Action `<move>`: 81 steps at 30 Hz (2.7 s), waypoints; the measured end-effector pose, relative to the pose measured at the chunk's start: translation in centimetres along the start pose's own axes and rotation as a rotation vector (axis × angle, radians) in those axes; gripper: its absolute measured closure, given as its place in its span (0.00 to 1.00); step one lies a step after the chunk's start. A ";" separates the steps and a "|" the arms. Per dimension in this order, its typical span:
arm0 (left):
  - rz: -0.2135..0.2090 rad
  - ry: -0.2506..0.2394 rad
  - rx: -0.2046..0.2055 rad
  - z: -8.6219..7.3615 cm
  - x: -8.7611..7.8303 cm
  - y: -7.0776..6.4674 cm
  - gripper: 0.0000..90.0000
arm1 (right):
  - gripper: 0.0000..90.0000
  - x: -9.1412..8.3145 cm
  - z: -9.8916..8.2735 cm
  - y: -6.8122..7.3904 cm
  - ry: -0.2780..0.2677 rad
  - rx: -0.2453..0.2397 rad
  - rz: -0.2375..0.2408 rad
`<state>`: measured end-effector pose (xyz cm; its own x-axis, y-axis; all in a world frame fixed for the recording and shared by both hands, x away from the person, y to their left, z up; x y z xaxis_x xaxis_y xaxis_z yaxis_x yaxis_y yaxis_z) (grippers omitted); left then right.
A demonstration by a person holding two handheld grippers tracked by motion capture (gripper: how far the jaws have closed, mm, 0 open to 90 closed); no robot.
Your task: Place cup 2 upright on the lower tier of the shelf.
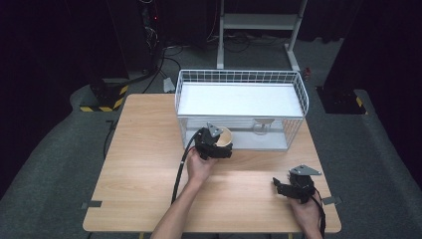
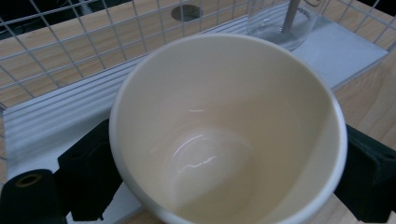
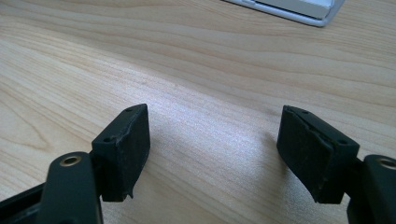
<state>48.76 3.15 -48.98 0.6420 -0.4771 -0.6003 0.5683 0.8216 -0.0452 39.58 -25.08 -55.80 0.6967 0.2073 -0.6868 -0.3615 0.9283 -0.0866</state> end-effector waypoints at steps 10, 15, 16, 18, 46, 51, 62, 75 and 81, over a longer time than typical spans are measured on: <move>0.007 0.010 -0.016 0.0 0.7 1.0 0.11 | 0.29 0.0 0.0 0.0 0.000 0.000 0.000; 0.015 0.002 -0.012 0.2 1.2 1.2 0.11 | 0.29 0.0 0.0 0.0 0.000 0.000 0.000; 0.015 -0.002 -0.018 0.2 1.3 1.2 0.11 | 0.29 0.0 0.0 0.0 0.001 0.002 0.000; 0.016 -0.006 -0.016 0.2 1.4 1.2 0.11 | 0.29 0.0 0.0 0.0 0.001 0.001 0.000; 0.039 -0.054 -0.033 0.5 2.7 1.4 0.10 | 0.29 0.0 0.0 0.0 0.000 0.000 0.000; 0.037 -0.058 -0.040 0.6 2.6 1.4 0.07 | 0.29 0.0 0.0 0.0 0.000 0.000 0.000; 0.030 -0.044 -0.023 0.5 2.3 1.5 0.05 | 0.29 0.0 0.0 0.0 0.000 0.000 0.000; 0.024 -0.048 -0.028 0.3 1.8 1.4 0.01 | 0.29 0.0 0.0 0.0 0.000 0.000 0.000; 0.026 -0.033 -0.037 -0.4 1.4 1.5 0.06 | 0.29 0.0 0.0 0.0 0.000 0.000 0.000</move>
<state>50.30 3.85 -50.24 0.6729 -0.4650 -0.5753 0.5324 0.8444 -0.0598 39.58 -25.08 -55.80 0.6970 0.2069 -0.6865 -0.3615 0.9283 -0.0873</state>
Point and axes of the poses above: each handheld gripper's, and its own axes: x roughly forward along the jaws, z roughly out of its top, y roughly to its left, the point moved 5 cm from there along x, roughly forward along the jaws, and after that the axes turned 6 degrees about -z, right-handed, at the moved point
